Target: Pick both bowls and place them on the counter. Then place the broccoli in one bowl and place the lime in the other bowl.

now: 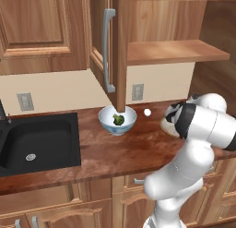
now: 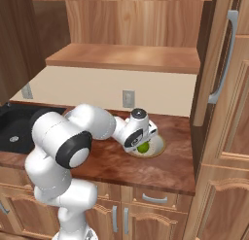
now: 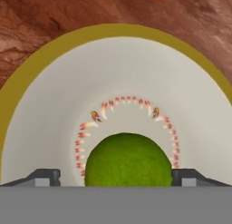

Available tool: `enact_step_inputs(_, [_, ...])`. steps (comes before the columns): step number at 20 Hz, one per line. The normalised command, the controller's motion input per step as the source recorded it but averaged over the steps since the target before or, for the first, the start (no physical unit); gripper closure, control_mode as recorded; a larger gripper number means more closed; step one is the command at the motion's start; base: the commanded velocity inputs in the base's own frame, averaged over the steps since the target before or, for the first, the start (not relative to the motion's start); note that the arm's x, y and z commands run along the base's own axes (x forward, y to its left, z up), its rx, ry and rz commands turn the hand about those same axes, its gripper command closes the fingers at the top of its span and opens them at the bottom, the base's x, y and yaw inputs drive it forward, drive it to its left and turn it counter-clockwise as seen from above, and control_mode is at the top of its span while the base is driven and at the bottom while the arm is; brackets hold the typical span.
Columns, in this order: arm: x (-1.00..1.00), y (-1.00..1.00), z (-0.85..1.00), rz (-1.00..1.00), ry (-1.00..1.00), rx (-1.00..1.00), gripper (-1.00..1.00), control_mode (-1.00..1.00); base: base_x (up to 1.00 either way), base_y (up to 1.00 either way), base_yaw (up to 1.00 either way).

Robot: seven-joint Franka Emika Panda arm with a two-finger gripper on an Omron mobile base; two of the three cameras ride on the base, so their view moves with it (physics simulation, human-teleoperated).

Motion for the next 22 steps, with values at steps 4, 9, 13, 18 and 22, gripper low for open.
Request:
enact_step_inputs(4, [0.0, 0.0, 0.02, 0.0, 0.0, 0.01, -1.0, -1.0, 0.0, 0.0, 0.0])
enact_step_inputs(9, [-0.14, 0.04, 0.28, 0.0, 0.0, 0.01, -1.0, -1.0, 0.0, 0.0, 0.0])
enact_step_inputs(13, [-0.32, 0.18, 0.4, -0.01, -0.04, 0.01, -1.0, -1.0, 0.0, 0.0, 0.0])
enact_step_inputs(18, [-0.4, 0.25, 0.48, -0.06, -0.06, 0.04, -1.0, -1.0, 0.0, 0.0, 0.0])
enact_step_inputs(22, [-0.42, 0.28, 0.58, -0.15, -0.05, 0.06, -1.0, -1.0, 0.0, 0.0, 0.0])
